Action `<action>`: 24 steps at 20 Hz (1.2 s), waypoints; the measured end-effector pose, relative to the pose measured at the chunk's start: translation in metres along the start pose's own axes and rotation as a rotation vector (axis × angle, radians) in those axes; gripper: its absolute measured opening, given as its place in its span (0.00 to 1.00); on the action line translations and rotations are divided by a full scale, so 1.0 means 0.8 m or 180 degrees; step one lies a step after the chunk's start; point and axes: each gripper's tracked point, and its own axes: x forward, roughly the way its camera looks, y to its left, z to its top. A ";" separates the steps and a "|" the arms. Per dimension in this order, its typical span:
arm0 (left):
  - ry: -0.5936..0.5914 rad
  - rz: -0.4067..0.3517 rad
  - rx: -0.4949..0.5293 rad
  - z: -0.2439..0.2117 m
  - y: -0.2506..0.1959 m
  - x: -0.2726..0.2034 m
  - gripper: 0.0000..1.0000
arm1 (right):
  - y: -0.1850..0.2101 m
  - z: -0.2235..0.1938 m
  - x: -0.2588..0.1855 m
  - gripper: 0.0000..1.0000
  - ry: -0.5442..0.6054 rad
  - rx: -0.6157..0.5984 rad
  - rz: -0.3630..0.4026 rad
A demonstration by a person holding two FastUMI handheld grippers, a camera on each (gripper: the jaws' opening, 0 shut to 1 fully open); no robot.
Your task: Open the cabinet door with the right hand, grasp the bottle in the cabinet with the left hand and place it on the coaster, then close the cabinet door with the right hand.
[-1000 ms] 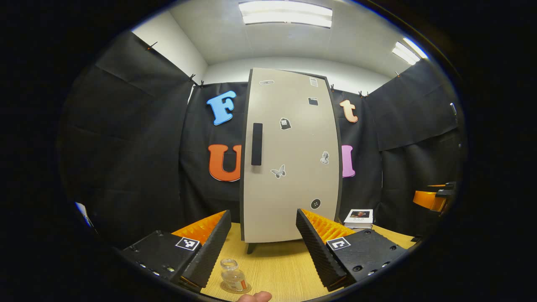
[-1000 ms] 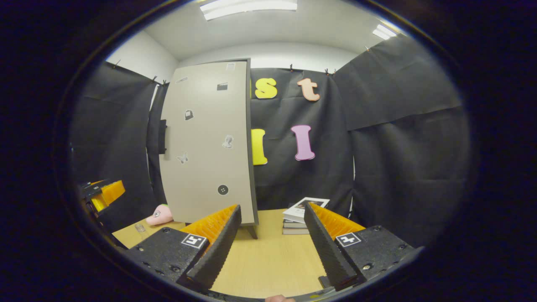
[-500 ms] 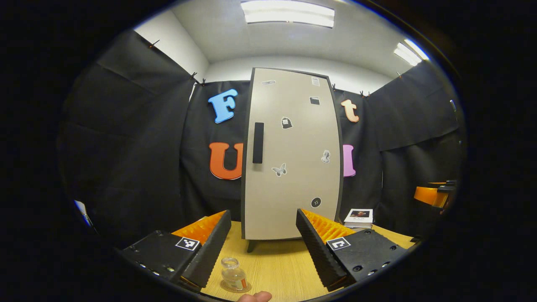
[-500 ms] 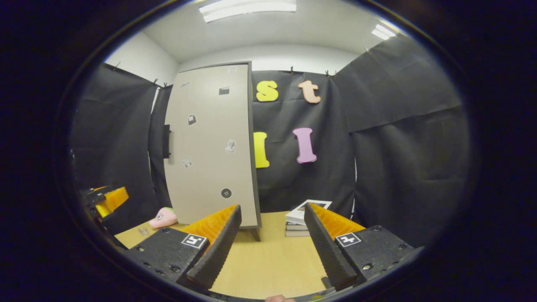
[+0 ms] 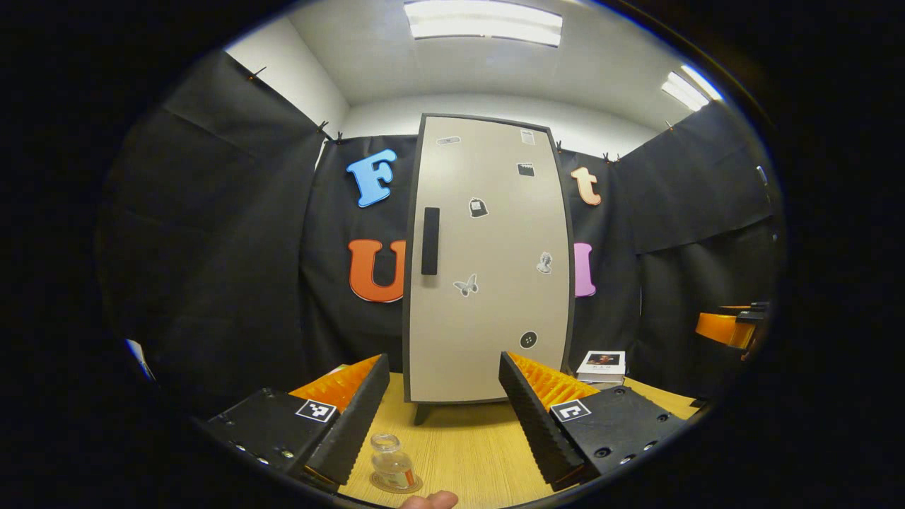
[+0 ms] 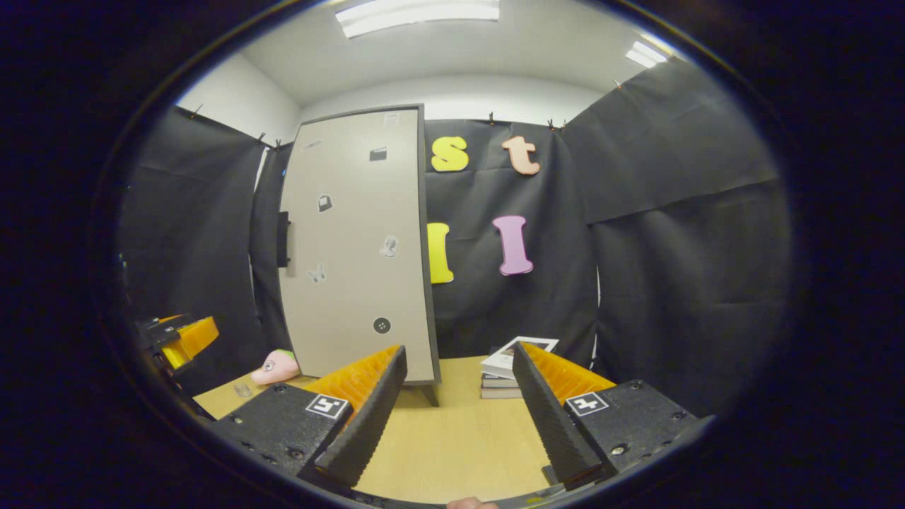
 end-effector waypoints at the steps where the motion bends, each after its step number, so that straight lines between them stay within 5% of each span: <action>1: 0.0000 -0.0004 0.0002 0.000 0.000 0.000 0.94 | 0.002 0.001 0.000 0.96 -0.0003 0.0005 0.0006; 24: 0.0017 -0.0023 0.0024 -0.002 -0.004 0.001 0.94 | 0.019 -0.004 0.007 0.96 0.0023 -0.0039 0.0099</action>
